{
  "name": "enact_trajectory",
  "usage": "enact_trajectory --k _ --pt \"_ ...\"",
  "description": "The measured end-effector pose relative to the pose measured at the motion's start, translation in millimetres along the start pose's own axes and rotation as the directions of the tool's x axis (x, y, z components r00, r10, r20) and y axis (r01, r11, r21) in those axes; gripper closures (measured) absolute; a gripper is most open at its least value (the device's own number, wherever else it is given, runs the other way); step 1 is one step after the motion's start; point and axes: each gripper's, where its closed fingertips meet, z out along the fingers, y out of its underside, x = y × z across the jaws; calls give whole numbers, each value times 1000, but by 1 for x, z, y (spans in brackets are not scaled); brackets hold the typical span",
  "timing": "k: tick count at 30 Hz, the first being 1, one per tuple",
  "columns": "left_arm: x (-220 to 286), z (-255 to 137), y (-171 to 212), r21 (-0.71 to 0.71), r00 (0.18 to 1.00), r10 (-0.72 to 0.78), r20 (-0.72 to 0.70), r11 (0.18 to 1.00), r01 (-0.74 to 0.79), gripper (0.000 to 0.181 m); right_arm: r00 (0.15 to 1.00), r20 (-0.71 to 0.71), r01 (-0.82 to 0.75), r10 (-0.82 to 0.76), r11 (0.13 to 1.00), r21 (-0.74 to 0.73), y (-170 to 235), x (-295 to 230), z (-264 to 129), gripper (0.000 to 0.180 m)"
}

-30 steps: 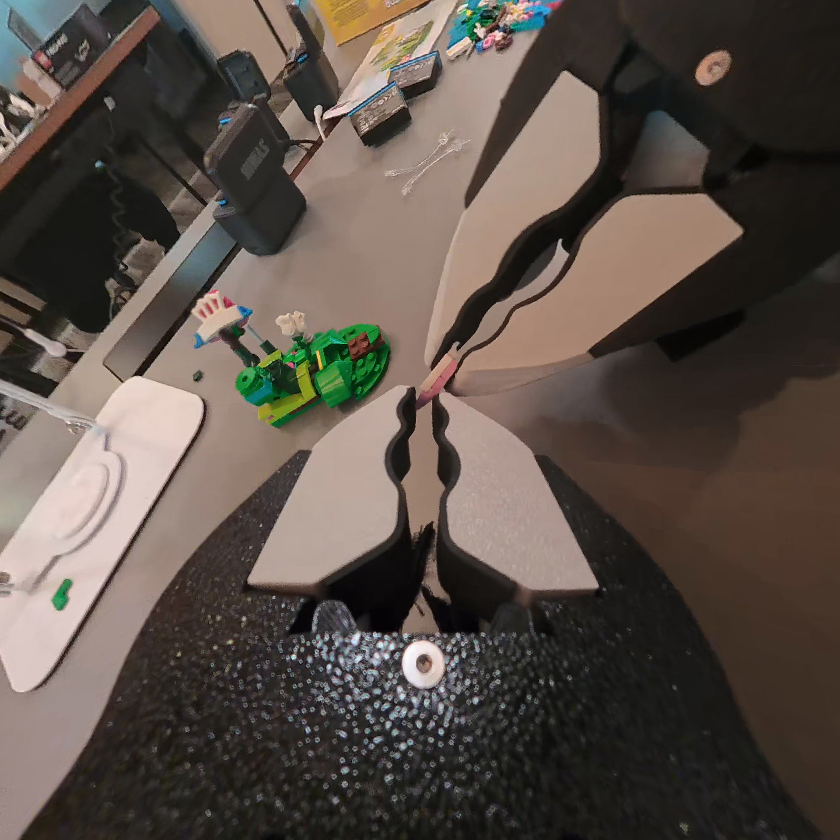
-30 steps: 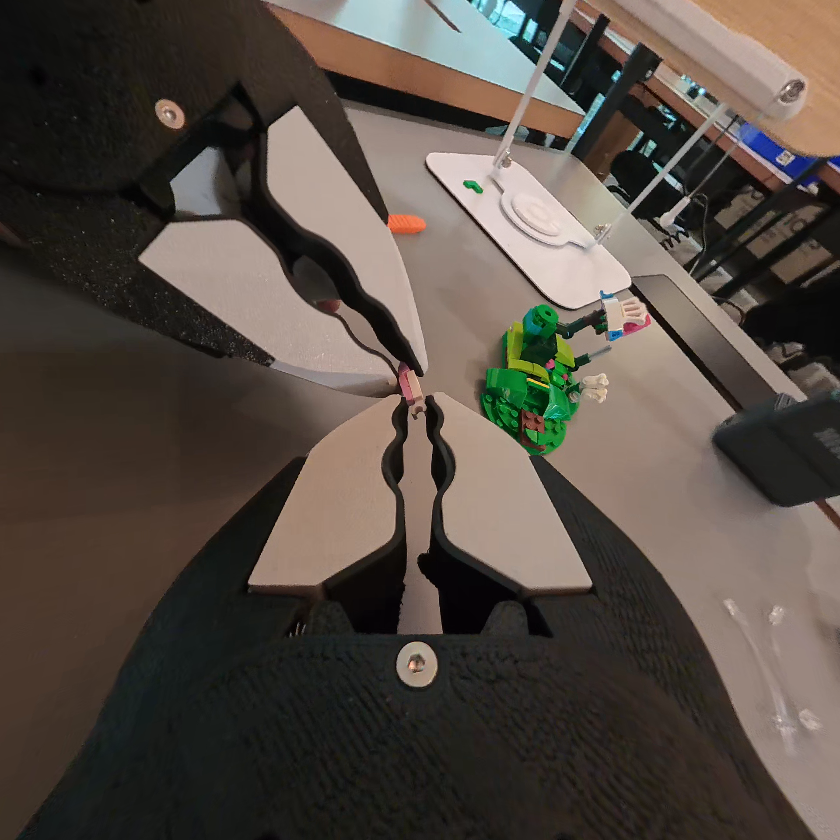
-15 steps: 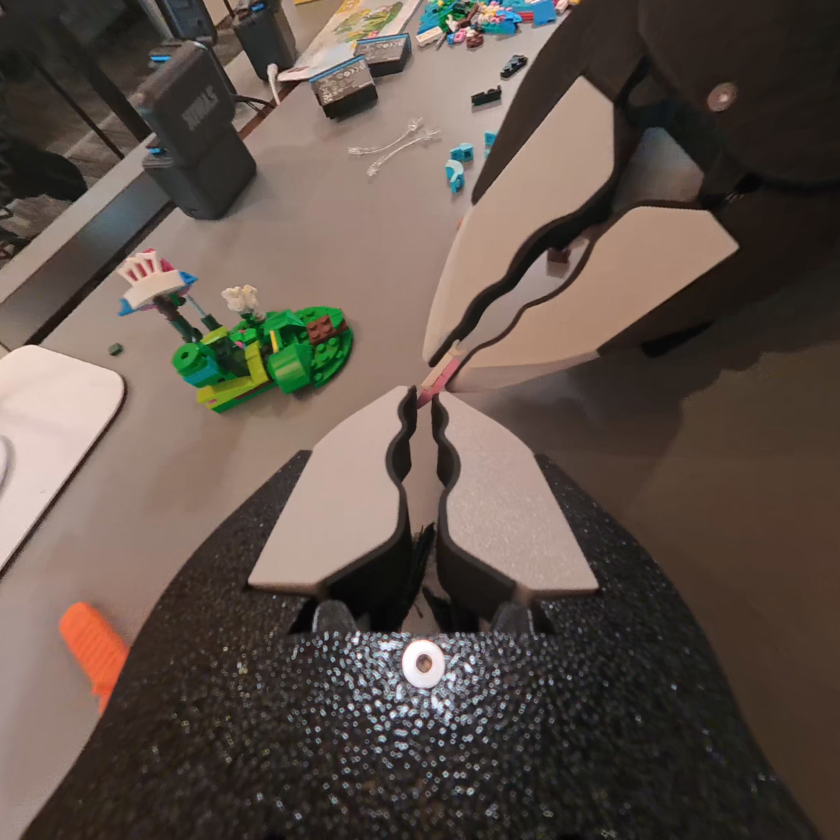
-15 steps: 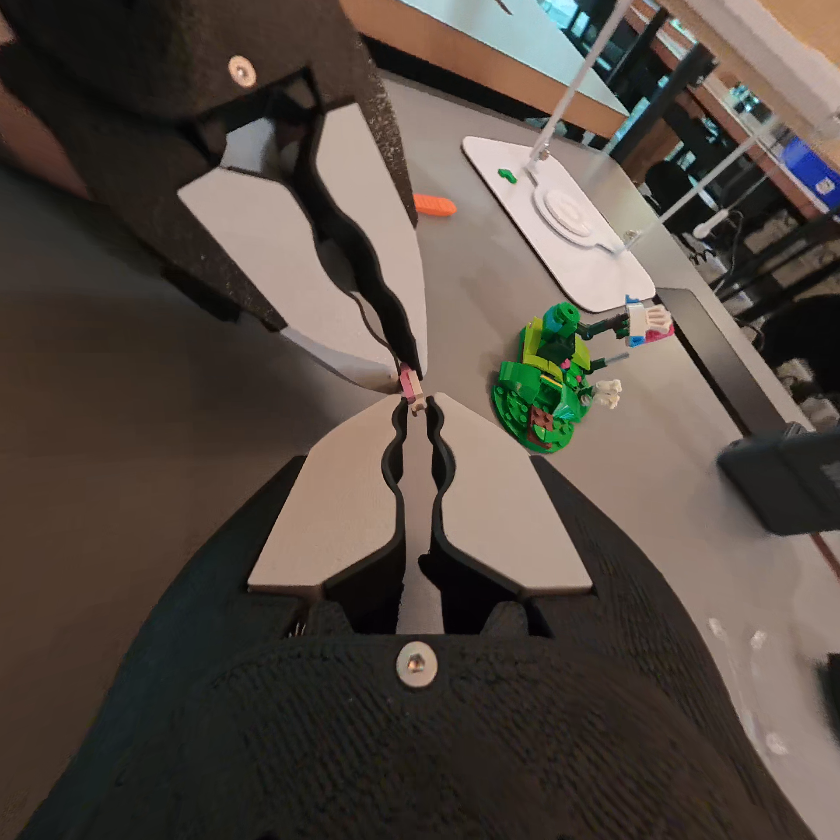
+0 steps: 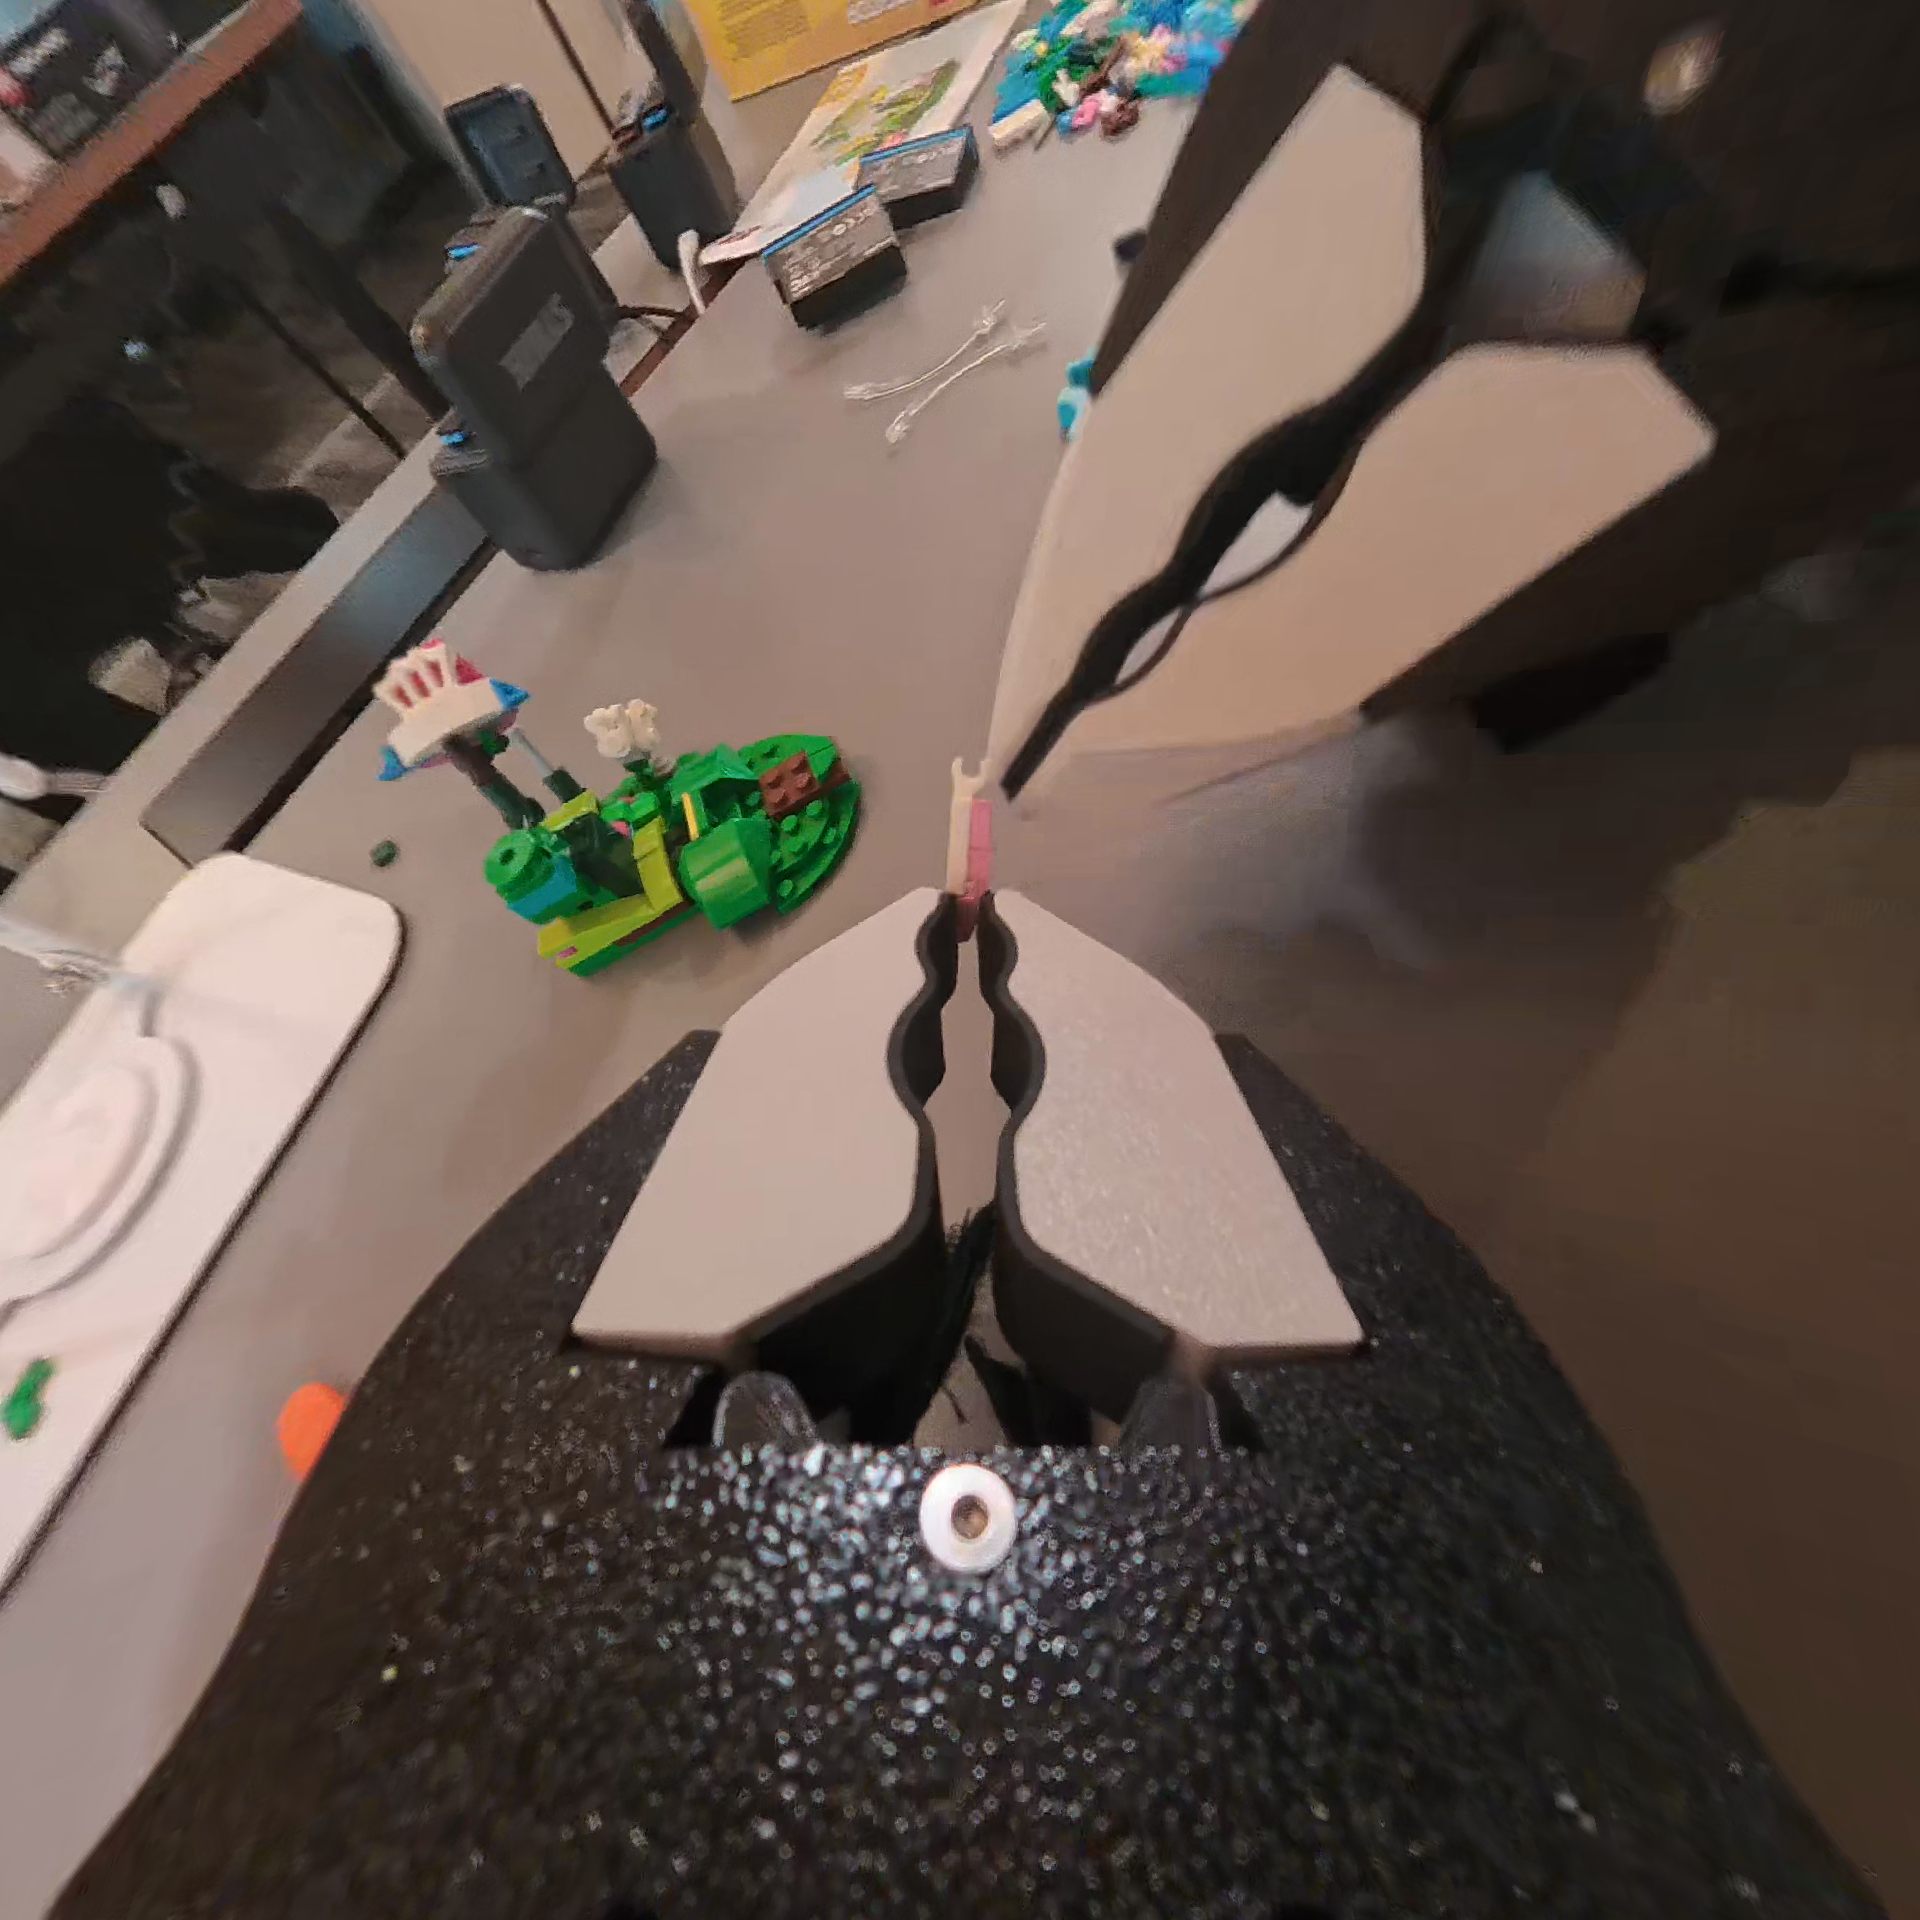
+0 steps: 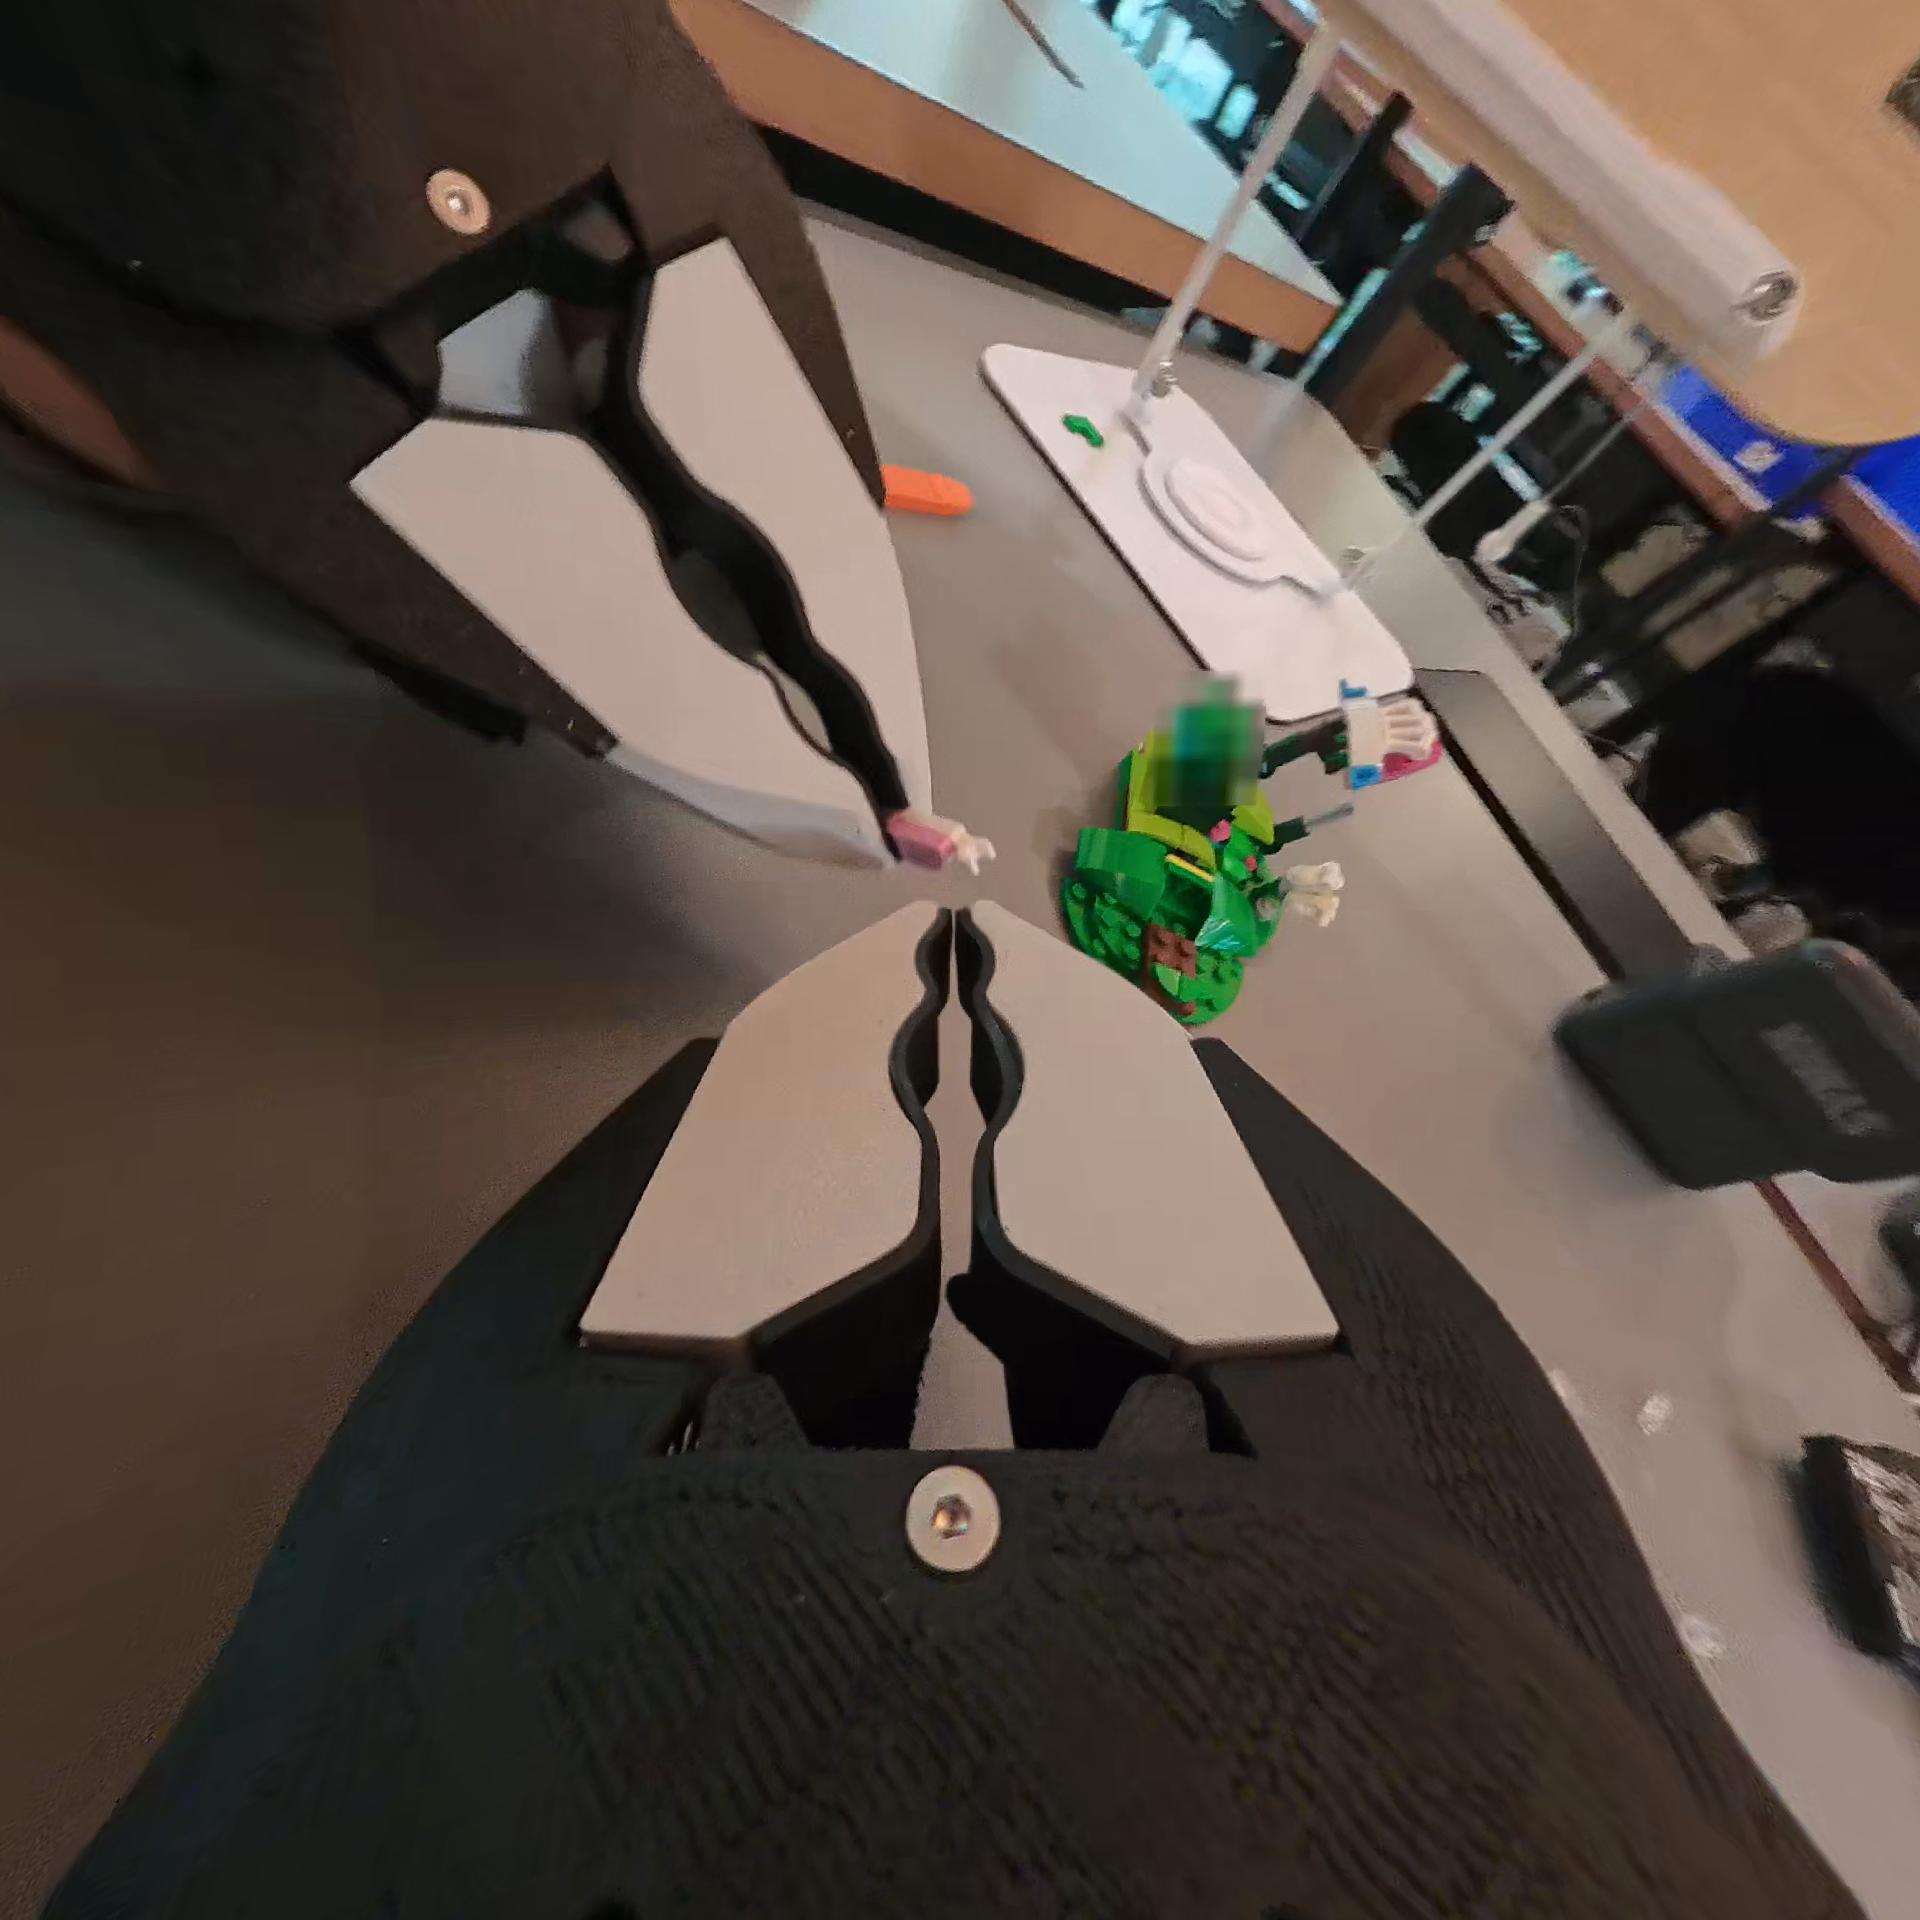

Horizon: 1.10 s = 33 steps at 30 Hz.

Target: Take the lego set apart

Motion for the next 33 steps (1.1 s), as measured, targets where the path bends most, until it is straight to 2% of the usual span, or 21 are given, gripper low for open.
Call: enact_trajectory --k 2,5,9,15,20,24,29,33 --pt "2 -1 0 8 998 64 -18 998 -64 177 996 77 -34 34 999 0 2 -3 -5 174" --pt "4 -1 1 3 993 116 -18 993 -116 177 969 166 -184 184 983 -17 5 -6 -5 164" --pt "6 -1 0 -10 963 269 33 963 -268 177 893 265 -373 363 928 -16 1 -10 -6 167" --pt "13 0 2 -1 950 312 -5 950 -312 177 920 285 -284 269 959 12 0 -13 -10 172" --pt "9 -1 -2 -18 881 465 86 885 -466 177 833 356 -441 423 897 -35 -1 -14 -11 175" --pt "7 -2 -4 -19 859 497 123 867 -498 177 756 396 -548 521 835 -53 -4 -12 -12 175" --pt "7 -1 -3 -18 851 509 126 859 -511 177 762 389 -537 518 841 -69 -2 -13 -12 176" --pt "7 -2 -5 -19 828 540 149 839 -543 177 728 408 -572 551 816 -82 -3 -13 -13 178"
